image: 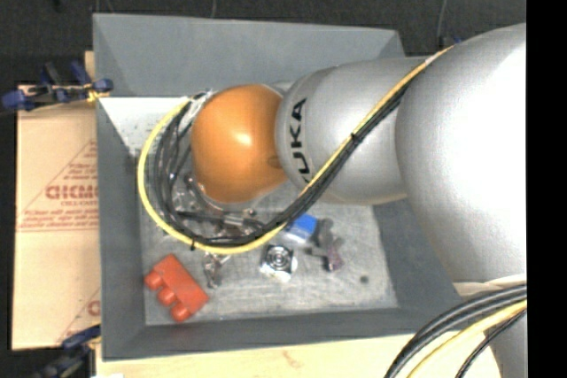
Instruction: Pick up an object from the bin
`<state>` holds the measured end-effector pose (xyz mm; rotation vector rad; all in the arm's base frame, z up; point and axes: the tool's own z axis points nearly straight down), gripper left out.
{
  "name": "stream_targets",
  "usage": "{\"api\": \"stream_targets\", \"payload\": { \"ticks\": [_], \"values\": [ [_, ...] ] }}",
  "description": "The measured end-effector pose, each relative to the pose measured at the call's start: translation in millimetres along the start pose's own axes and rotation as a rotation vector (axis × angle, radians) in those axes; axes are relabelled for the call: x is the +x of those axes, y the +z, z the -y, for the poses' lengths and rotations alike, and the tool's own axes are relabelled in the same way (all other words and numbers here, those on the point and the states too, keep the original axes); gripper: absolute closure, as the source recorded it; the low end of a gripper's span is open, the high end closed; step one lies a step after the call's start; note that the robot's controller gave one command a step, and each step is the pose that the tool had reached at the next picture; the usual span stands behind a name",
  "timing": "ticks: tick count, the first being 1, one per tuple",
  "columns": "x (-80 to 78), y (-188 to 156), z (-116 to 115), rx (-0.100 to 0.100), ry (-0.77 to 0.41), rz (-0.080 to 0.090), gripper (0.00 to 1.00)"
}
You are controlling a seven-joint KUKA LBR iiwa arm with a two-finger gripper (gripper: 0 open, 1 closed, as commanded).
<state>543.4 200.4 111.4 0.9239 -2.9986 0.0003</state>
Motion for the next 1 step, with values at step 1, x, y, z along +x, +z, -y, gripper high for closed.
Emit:
{"api": "stream_targets", "payload": {
  "ticks": [1],
  "values": [
    [22.9,35.7,-30.7,0.004,-0.336,0.013,0.00]
  ]
}}
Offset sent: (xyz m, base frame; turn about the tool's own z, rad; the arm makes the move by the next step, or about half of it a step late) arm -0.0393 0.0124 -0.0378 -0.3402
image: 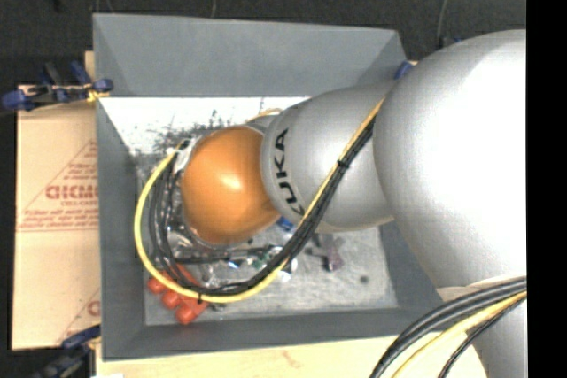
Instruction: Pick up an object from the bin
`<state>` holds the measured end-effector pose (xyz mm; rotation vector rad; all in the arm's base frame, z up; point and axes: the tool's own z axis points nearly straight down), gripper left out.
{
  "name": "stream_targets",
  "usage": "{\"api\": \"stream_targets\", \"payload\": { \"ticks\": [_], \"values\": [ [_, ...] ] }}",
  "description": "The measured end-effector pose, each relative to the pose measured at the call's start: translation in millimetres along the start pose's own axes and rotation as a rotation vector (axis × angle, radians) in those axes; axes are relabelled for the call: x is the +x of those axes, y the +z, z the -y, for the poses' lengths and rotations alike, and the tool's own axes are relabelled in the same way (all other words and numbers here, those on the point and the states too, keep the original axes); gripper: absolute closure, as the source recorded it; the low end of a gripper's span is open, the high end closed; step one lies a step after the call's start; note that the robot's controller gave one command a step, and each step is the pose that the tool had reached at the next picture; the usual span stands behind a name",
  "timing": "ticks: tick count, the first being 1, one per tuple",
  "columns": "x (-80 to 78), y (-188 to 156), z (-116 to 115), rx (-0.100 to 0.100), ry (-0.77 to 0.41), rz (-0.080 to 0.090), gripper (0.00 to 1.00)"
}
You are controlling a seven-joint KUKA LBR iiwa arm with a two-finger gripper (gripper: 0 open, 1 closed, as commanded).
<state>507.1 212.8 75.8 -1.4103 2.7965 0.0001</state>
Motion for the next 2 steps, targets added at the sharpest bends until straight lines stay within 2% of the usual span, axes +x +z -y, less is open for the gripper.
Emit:
{"api": "stream_targets", "payload": {
  "ticks": [1,2],
  "values": [
    [-1.5,-1.2,0.8,0.002,0.004,0.005,1.00],
    [-2.6,-136.7,-0.6,0.002,0.046,0.001,1.00]
  ]
}}
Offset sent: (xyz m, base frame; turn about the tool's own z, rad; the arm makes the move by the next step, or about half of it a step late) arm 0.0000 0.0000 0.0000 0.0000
